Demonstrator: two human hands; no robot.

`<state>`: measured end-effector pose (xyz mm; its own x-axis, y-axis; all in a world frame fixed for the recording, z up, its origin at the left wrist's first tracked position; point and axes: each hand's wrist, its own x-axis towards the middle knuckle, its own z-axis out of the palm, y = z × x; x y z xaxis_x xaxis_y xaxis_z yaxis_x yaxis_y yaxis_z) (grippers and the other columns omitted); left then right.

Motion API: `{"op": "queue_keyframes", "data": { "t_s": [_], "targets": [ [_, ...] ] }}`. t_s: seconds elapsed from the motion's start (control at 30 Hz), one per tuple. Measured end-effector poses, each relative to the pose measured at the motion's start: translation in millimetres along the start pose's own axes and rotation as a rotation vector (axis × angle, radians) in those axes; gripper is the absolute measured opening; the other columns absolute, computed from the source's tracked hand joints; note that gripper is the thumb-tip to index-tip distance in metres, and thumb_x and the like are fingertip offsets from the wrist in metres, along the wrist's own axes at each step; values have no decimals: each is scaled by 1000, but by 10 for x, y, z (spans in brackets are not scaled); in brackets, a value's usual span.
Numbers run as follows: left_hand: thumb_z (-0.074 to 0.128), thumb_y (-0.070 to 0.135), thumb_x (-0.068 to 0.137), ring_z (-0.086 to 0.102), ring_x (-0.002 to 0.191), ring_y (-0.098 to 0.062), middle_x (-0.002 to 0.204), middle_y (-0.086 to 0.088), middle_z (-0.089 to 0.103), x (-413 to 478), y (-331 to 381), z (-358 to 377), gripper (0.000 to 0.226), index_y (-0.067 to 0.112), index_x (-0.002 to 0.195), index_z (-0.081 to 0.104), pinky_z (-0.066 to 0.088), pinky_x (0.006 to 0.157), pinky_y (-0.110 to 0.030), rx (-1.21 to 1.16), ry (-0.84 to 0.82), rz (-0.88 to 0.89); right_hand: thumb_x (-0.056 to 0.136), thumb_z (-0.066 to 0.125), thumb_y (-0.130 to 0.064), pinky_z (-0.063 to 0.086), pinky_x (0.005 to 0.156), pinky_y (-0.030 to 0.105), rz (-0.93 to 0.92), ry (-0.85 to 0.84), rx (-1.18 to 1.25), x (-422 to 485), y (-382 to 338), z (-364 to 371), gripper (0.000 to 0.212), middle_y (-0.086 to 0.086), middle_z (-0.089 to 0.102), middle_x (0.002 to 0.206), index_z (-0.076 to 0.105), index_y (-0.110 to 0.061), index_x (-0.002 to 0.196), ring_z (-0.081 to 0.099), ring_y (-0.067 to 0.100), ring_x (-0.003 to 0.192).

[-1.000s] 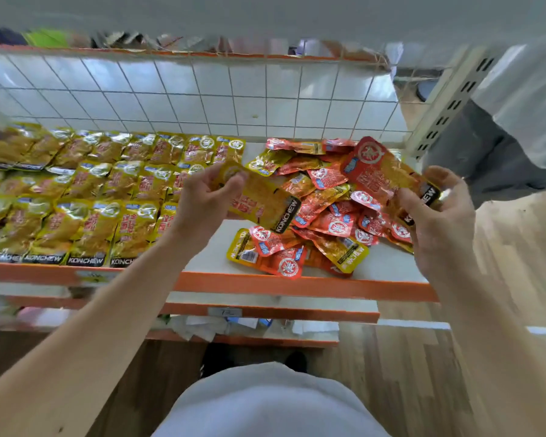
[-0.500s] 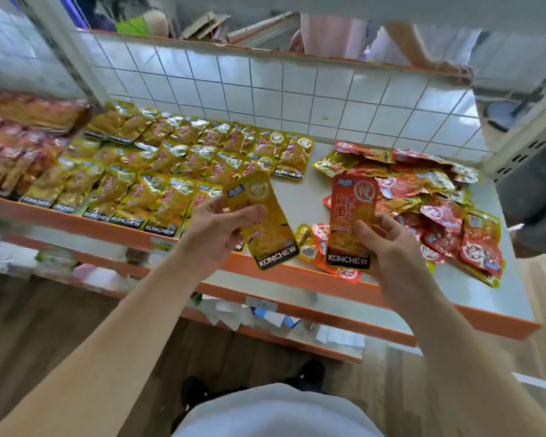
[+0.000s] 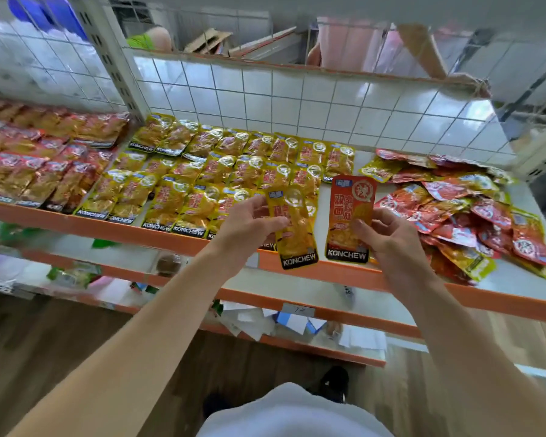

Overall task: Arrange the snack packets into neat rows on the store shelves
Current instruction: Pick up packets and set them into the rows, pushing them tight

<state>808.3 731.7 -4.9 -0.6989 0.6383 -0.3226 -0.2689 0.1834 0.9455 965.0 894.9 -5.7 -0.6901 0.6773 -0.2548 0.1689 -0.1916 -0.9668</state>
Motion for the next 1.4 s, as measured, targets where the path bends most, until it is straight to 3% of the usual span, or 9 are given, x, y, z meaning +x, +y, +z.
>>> {"op": "queue_keyframes", "data": {
  "t_s": [0.2, 0.3, 0.43, 0.63, 0.77, 1.03, 1.17, 1.27, 1.4],
  "targets": [
    [78, 16, 86, 72, 94, -18, 99, -1, 74, 250, 2, 43, 30, 13, 115, 70, 61, 81, -32, 223, 76, 60, 94, 66, -9, 59, 82, 29, -16, 59, -78, 76, 34, -99, 14, 4, 75, 101, 70, -13, 107, 73, 18, 93],
    [76, 12, 88, 72, 85, -12, 91, 3, 74, 370, 32, 226, 14, 22, 96, 71, 57, 68, -22, 240, 66, 95, 94, 65, -9, 58, 85, 29, -25, 74, -99, 143, 16, -214, 14, 1, 75, 102, 69, -19, 103, 72, 15, 95],
    [76, 12, 87, 70, 85, -20, 89, 0, 74, 613, 19, 514, 15, 26, 85, 71, 59, 73, -30, 354, 90, 144, 95, 65, -11, 57, 86, 29, -36, 102, -143, 276, -38, -374, 12, 1, 73, 102, 69, -17, 105, 71, 15, 96],
    [73, 8, 89, 61, 78, -2, 101, -2, 70, 911, 46, 855, 28, 9, 117, 69, 45, 57, -3, 652, 106, 269, 94, 67, -17, 57, 88, 34, -32, 121, -171, 465, -72, -591, 7, 0, 73, 100, 69, -22, 99, 71, 17, 95],
    [74, 16, 89, 59, 90, -16, 97, -2, 64, 1075, 44, 956, 25, 10, 112, 66, 34, 59, -6, 827, 179, 319, 94, 67, -18, 56, 84, 29, -43, 99, -190, 539, -73, -682, 8, 0, 74, 97, 68, -26, 94, 70, 14, 92],
    [72, 14, 89, 59, 92, -36, 99, -19, 61, 1239, -91, 997, 19, -1, 98, 64, 43, 76, -35, 1082, 204, 518, 94, 68, -17, 54, 77, 21, -49, 75, -209, 657, -50, -743, 12, -2, 73, 96, 66, -28, 92, 69, 9, 89],
    [65, 23, 88, 62, 105, -33, 118, -12, 62, 1037, -243, 890, 27, 8, 110, 68, 51, 84, -41, 1226, -51, 725, 94, 68, -16, 57, 78, 23, -71, 51, -211, 673, -7, -763, 15, -3, 74, 93, 66, -29, 89, 70, 8, 86],
    [62, 27, 86, 56, 128, -32, 140, -12, 58, 960, -353, 834, 41, 11, 123, 69, 48, 103, -46, 1334, -173, 712, 94, 67, -16, 55, 72, 16, -80, 34, -212, 689, -6, -747, 14, -7, 72, 90, 66, -29, 90, 67, 1, 78],
    [64, 19, 91, 48, 133, -40, 143, -25, 51, 983, -409, 911, 39, 3, 127, 64, 46, 108, -50, 1372, -211, 660, 95, 67, -15, 57, 78, 24, -60, 5, -214, 719, -12, -685, 8, 0, 74, 96, 68, -23, 96, 70, 10, 88]
  ]
}}
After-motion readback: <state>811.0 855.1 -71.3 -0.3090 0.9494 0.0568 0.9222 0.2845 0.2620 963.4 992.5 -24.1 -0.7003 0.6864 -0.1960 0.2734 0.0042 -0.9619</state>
